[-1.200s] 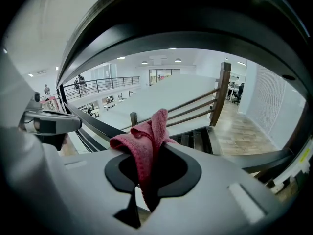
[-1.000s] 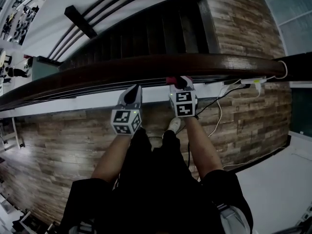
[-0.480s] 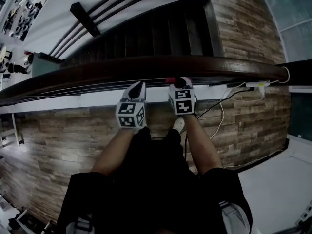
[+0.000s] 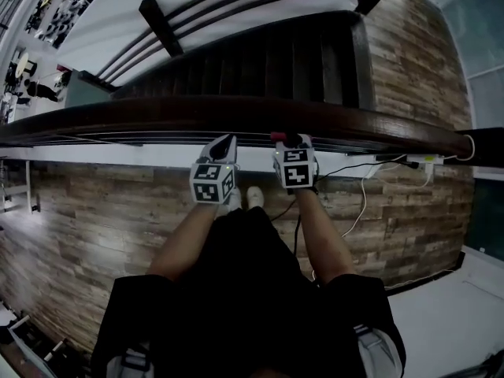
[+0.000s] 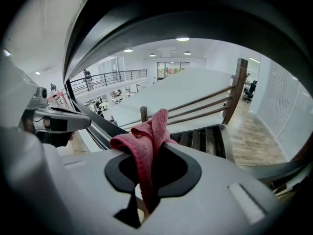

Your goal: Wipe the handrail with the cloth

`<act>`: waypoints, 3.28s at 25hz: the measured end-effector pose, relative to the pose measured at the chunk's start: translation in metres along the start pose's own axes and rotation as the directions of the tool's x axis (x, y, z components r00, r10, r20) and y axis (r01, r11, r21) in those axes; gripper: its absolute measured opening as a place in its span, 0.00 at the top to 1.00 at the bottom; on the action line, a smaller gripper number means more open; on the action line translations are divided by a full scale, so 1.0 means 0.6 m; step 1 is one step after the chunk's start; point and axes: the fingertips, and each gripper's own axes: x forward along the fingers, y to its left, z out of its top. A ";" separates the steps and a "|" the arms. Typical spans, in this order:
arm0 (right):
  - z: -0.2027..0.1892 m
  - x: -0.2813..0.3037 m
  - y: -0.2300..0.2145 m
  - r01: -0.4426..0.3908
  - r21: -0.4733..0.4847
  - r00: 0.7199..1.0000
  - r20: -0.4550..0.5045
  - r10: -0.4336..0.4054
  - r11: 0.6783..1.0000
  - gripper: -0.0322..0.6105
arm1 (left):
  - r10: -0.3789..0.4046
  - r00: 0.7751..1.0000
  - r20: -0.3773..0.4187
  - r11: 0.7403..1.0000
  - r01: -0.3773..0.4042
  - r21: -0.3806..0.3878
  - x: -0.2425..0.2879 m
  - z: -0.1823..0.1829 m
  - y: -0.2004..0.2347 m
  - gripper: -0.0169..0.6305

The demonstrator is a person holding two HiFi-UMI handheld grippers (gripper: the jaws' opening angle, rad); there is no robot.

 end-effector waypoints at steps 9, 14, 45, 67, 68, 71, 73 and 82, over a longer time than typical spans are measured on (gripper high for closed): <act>0.007 0.040 0.054 -0.118 -0.126 0.992 -0.056 0.111 0.985 0.87 | 0.143 0.990 0.018 0.989 -0.142 -0.048 -0.021 0.010 0.048 0.97; 0.020 0.052 0.069 -0.133 -0.153 0.990 -0.070 0.123 0.979 0.87 | 0.187 0.982 0.021 0.981 -0.186 -0.051 -0.036 0.018 0.074 0.97; 0.068 0.125 0.252 -0.093 -0.154 0.992 -0.094 0.079 0.984 0.87 | 0.148 0.985 -0.091 0.985 -0.156 -0.080 -0.102 0.022 0.260 0.97; 0.119 0.176 0.380 -0.053 -0.136 0.996 -0.073 0.043 0.989 0.87 | 0.124 0.984 -0.129 0.983 -0.140 -0.120 -0.158 0.016 0.409 0.97; 0.122 0.180 0.388 -0.066 -0.144 0.995 -0.078 0.055 0.987 0.87 | 0.135 0.983 -0.125 0.980 -0.151 -0.127 -0.160 0.017 0.415 0.97; 0.117 0.188 0.415 -0.110 -0.156 0.991 -0.098 0.096 0.982 0.87 | 0.168 0.978 -0.127 0.971 -0.186 -0.151 -0.169 0.011 0.430 0.97; 0.121 0.193 0.432 -0.138 -0.182 0.987 -0.107 0.120 0.974 0.87 | 0.198 0.973 -0.119 0.961 -0.217 -0.171 -0.176 0.013 0.441 0.97; 0.134 0.199 0.464 -0.209 -0.283 0.975 -0.137 0.176 0.936 0.87 | 0.298 0.952 -0.071 0.916 -0.306 -0.261 -0.205 0.021 0.472 0.97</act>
